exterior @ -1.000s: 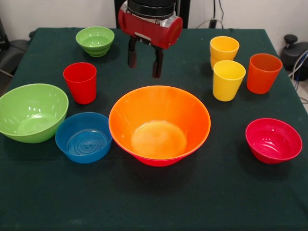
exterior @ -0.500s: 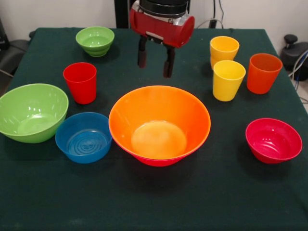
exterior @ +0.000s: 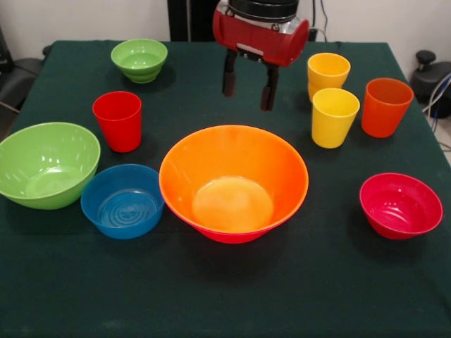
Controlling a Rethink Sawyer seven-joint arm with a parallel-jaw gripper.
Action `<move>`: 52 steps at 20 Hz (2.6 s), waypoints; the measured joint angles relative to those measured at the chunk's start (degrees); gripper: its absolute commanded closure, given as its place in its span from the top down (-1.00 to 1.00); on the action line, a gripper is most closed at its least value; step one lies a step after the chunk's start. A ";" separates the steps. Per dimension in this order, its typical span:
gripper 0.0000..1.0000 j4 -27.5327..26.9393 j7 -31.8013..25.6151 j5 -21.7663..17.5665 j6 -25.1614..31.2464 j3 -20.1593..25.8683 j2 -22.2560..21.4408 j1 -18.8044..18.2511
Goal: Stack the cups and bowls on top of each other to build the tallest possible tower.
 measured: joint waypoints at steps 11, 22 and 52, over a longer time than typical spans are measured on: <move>1.00 1.56 0.11 5.19 0.00 -6.87 0.00 5.25; 1.00 3.01 3.91 11.12 0.00 -14.83 0.54 7.92; 1.00 3.06 24.84 26.39 -0.01 -28.65 8.70 18.23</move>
